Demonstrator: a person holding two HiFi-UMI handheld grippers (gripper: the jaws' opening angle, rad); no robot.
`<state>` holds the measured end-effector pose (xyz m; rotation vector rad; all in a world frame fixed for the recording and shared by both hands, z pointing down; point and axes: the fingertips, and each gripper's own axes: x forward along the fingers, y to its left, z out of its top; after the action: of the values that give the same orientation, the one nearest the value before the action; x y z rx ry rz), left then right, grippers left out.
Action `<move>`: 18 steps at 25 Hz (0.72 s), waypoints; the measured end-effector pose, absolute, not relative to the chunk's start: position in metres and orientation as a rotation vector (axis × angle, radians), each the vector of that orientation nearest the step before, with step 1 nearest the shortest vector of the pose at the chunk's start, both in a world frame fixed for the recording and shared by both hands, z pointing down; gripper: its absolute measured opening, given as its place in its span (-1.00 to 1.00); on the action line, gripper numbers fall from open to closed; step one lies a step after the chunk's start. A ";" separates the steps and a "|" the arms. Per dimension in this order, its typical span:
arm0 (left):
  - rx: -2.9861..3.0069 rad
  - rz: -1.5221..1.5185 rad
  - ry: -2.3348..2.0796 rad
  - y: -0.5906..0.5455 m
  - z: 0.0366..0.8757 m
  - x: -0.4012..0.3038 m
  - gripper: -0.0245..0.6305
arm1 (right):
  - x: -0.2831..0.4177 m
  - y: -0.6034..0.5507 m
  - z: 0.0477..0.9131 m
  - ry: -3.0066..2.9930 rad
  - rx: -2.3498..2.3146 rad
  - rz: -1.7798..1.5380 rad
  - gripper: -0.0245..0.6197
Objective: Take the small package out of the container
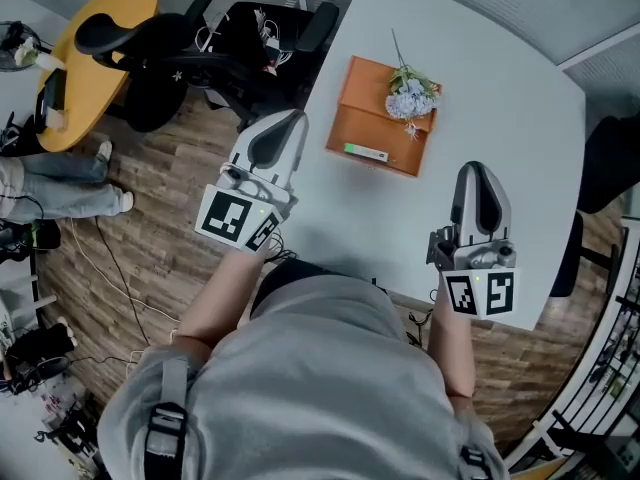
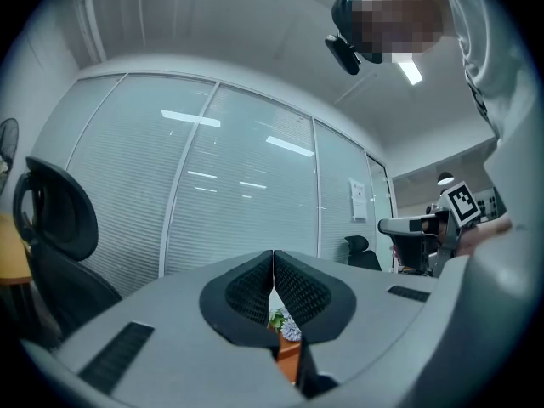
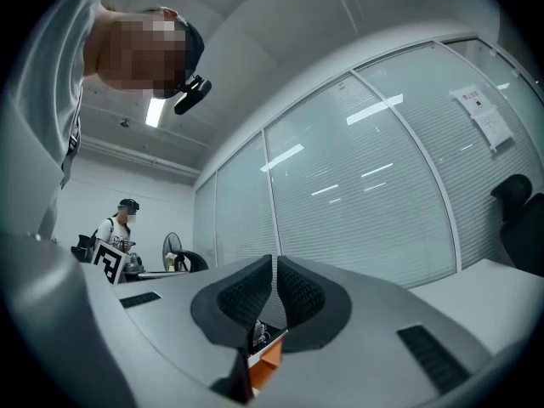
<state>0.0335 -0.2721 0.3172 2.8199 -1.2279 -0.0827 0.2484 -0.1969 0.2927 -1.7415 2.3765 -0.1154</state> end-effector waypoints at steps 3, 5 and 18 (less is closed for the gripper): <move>2.805 -0.064 -1.198 -0.276 0.330 0.037 -0.86 | 0.244 -0.206 0.312 2.422 -1.738 -0.174 -0.75; 2.814 -0.043 -1.192 -0.277 0.337 0.036 -0.86 | 0.240 -0.212 0.327 2.453 -1.742 -0.206 -0.75; 2.737 0.036 -1.208 -0.281 0.378 0.016 -0.86 | 0.151 -0.265 0.502 3.222 -1.448 -0.401 -0.69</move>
<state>0.0162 -0.2812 0.3782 2.7375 -1.2077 0.0359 0.1509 -0.2649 0.5016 -1.4478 3.2222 -0.4008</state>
